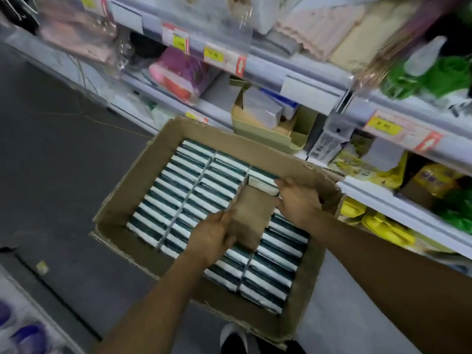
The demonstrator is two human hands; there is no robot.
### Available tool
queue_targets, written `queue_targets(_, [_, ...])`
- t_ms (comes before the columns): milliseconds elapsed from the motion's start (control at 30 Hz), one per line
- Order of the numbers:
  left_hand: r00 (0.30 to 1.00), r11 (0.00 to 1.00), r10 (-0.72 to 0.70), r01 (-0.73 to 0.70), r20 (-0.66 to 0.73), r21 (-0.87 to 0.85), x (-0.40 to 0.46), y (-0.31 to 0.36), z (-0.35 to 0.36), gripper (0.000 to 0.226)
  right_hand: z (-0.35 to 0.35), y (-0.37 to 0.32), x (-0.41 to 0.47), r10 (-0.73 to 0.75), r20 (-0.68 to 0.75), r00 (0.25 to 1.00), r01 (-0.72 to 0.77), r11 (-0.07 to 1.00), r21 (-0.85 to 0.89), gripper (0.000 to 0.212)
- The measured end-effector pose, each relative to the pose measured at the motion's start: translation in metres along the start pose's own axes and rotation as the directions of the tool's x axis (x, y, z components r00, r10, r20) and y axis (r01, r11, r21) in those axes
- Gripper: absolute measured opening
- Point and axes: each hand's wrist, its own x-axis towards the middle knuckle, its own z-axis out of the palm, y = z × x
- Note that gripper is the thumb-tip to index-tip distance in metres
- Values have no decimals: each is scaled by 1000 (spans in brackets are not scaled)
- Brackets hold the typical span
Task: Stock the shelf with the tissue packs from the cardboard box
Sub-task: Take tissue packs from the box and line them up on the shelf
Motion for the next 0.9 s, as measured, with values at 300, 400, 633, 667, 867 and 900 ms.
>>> queue_targets(300, [962,940,211,-248,172,234,16,-28,45,62,52,-8,60,87,-38,995,-93,978,-188,43])
queue_targets(400, [944,903,262,-313,202,295,23,-32,48,52,52,-11,69,91,-40,995,-98,965,-242,28])
queue_targets(633, [918,744,376,-379,125,550,29,-23,48,32,31,0,38,-22,-214,977,-20,981,-193,26])
queue_targets(667, [920,761,382,-366,87,536,27,-22,44,33,27,3,30,-29,-249,968,-11,988,-157,27])
queue_targets(867, [999,997,30,-31,-16,-65,-18,-1,-9,30,-7,1,-37,202,-381,902,-57,931,360,20])
queue_targets(900, [999,965,-34,34,4,-260,-27,4,-20,24,-13,-2,-54,243,-385,891,-74,911,405,20])
